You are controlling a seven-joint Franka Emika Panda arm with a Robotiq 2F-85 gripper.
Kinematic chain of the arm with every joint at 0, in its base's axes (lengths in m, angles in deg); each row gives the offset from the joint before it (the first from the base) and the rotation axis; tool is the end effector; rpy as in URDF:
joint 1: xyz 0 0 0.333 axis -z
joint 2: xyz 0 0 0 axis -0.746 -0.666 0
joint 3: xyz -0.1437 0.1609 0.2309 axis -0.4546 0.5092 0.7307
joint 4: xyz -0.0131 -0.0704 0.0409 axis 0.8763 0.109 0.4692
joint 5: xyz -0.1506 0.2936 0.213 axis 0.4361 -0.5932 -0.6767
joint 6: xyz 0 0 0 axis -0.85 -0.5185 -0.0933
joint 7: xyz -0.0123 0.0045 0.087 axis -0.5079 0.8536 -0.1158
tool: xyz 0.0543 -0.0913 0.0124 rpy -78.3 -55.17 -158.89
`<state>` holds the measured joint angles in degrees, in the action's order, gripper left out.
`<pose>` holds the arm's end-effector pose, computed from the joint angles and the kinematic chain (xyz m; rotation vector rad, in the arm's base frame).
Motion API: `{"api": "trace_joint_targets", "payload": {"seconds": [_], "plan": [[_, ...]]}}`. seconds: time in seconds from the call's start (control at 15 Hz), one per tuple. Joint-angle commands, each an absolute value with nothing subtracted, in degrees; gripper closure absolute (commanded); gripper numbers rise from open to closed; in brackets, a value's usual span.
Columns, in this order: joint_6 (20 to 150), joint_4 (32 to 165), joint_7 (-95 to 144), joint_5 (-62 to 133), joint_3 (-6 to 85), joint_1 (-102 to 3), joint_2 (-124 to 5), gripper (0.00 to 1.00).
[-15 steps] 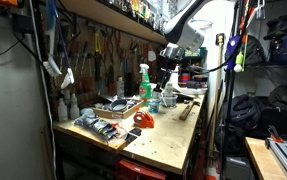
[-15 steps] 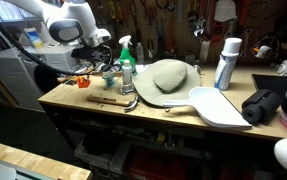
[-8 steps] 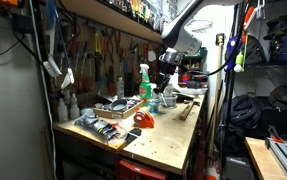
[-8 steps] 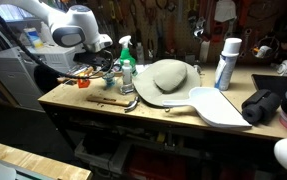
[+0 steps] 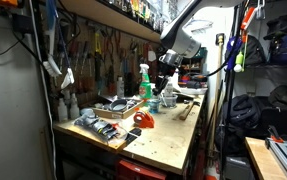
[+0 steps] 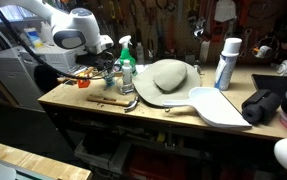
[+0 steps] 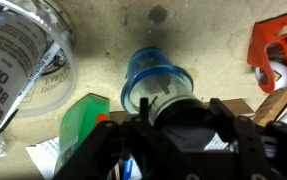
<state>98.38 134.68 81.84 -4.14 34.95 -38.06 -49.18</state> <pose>0.5206 -0.1863 0.3390 -2.9018 -0.1383 -0.5898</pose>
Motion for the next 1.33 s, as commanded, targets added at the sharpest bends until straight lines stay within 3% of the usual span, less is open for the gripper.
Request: {"api": "trace_joint_targets", "payload": {"seconds": [0.0,0.6,1.2,1.27], "plan": [[100.7,135.1,85.1,-6.4,36.1,-36.9,-48.9,0.68],[94.6,141.8,86.2,0.4,33.8,-38.7,-32.9,0.70],[91.6,150.7,86.9,6.2,33.3,-42.8,-28.4,0.70],[93.0,148.2,86.2,5.0,32.9,-43.1,-31.3,0.45]]}}
